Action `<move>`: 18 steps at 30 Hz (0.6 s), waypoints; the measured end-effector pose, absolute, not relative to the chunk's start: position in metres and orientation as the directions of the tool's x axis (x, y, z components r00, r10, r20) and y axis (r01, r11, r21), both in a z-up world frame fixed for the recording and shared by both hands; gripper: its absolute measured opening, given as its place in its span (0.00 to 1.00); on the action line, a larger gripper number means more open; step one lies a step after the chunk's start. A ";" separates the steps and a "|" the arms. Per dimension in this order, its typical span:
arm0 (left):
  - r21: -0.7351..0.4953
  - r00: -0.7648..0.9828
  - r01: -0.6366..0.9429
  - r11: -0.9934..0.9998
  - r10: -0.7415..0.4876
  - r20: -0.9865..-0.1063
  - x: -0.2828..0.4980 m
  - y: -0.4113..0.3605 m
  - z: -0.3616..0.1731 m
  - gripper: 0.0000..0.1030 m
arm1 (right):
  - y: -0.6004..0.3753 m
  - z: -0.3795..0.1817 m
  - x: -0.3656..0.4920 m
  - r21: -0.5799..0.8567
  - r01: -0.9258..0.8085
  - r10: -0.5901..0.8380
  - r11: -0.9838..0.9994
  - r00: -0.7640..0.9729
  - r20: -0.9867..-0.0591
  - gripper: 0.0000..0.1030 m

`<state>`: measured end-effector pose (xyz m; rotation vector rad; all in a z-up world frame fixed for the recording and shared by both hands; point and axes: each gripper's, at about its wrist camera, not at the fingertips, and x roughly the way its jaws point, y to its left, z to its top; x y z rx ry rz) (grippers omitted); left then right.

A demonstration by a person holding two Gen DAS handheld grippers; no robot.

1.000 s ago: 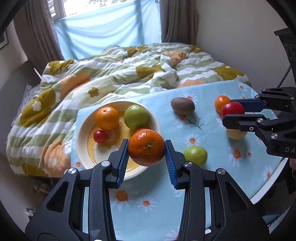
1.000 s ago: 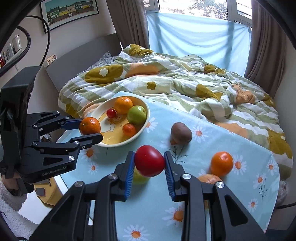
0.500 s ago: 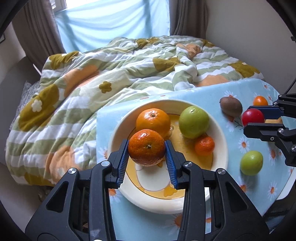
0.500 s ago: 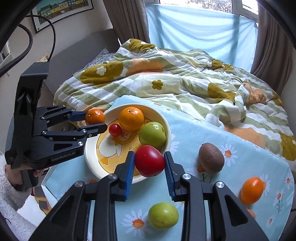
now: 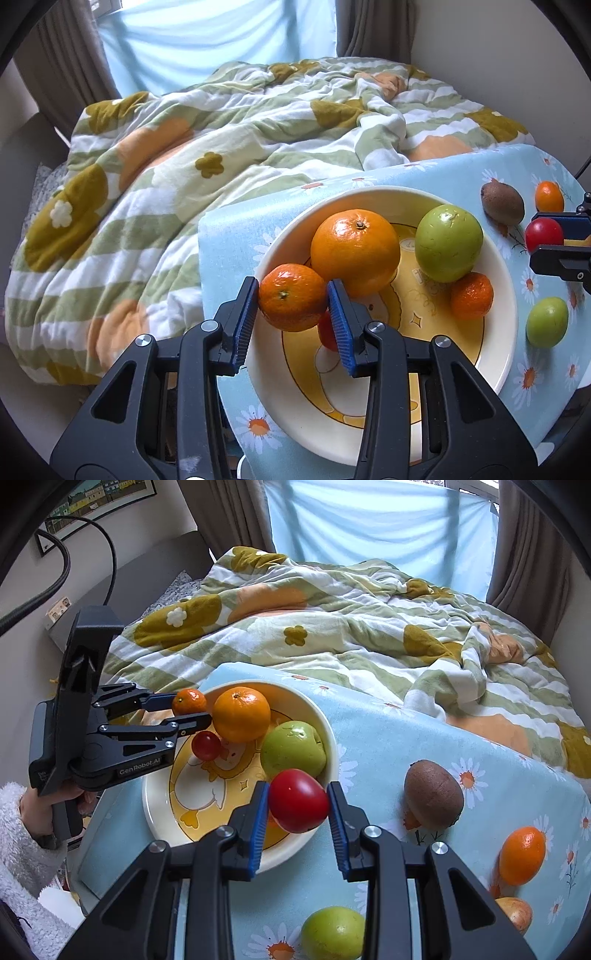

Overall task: Organize fruits
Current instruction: 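Lower the tangerine into the bowl with the left tool while the right tool carries the tomato, then lower the red tomato into the bowl and open the right tool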

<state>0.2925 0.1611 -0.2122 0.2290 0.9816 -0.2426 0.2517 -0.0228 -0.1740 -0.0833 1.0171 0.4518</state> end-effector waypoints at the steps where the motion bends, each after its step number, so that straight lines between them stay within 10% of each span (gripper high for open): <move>1: 0.081 0.533 0.305 0.949 -0.100 -0.840 0.292 0.161 -0.212 0.42 | -0.024 -0.174 0.251 0.143 -0.399 0.327 0.906 0.443 -0.835 0.28; 3: 0.095 0.533 0.301 0.949 -0.084 -0.842 0.291 0.161 -0.212 0.53 | -0.025 -0.174 0.251 0.145 -0.394 0.326 0.908 0.444 -0.835 0.28; 6: 0.073 0.530 0.304 0.950 -0.105 -0.841 0.288 0.164 -0.210 1.00 | -0.026 -0.174 0.250 0.145 -0.393 0.326 0.908 0.445 -0.834 0.28; 18: 0.036 0.533 0.272 0.962 -0.120 -0.838 0.247 0.161 -0.188 1.00 | -0.028 -0.162 0.244 0.141 -0.431 0.346 0.891 0.444 -0.827 0.28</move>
